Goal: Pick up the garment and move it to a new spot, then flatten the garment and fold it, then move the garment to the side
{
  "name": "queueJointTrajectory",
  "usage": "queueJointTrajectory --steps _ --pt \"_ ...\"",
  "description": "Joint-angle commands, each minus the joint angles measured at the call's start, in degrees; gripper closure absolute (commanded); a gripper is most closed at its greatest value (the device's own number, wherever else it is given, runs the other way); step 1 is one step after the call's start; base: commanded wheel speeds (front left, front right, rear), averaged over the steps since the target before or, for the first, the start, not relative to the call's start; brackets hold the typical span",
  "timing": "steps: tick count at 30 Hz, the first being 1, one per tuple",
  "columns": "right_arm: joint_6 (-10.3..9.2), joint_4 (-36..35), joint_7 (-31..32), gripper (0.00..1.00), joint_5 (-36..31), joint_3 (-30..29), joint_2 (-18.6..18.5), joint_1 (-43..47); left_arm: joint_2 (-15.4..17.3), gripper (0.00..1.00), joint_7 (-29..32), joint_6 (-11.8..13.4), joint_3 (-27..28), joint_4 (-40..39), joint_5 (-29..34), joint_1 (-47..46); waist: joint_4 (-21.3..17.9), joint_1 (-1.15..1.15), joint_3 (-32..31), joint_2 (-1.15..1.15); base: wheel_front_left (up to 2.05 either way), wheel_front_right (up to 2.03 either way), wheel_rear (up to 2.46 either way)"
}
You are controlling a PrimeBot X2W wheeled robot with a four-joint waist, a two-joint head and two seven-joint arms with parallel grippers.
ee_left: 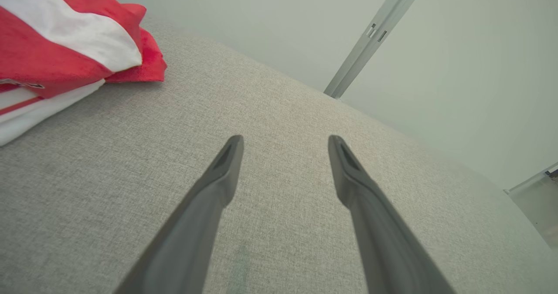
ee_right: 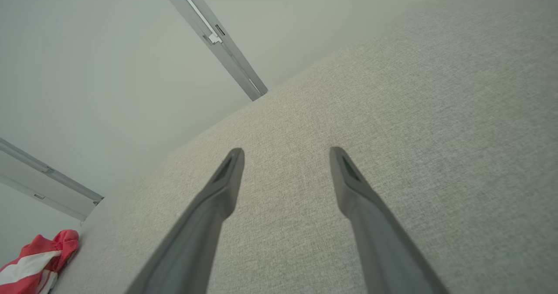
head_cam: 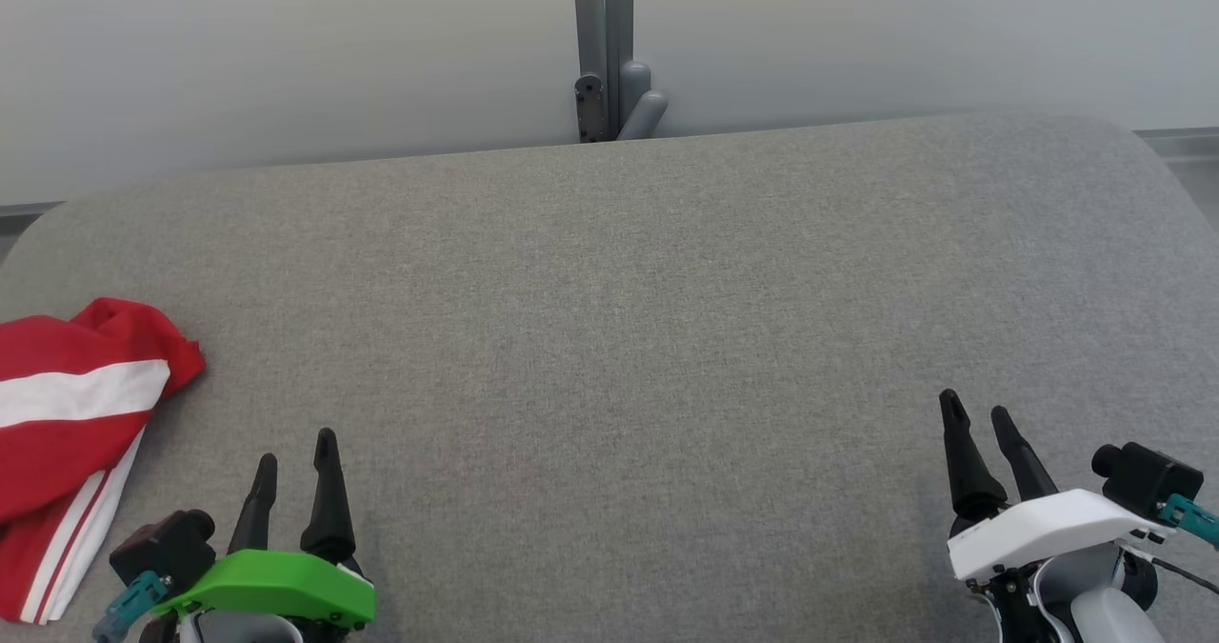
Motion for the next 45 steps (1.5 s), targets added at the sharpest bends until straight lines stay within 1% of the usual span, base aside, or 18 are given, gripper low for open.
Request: queueJointTrajectory --steps 1,24,45 --pt "0.02 -0.3 -0.7 0.00 -1.8 0.2 -0.4 -0.3 0.4 0.00 -0.7 0.2 0.0 -0.2 1.8 -0.1 0.0 0.00 0.0 0.00 0.00 0.00 0.00" --pt "0.03 1.5 -3.8 0.00 -14.0 1.8 -0.9 -0.7 0.5 0.00 -3.8 1.5 -1.2 3.0 14.8 -0.2 -0.2 0.00 0.5 0.00 0.00 0.00 0.00" --pt "0.03 -1.5 -6.2 0.00 -24.7 -0.7 0.2 0.1 0.6 0.00 -6.2 3.2 -1.6 0.2 24.7 1.1 -0.5 0.00 0.8 0.00 0.00 0.00 0.00"
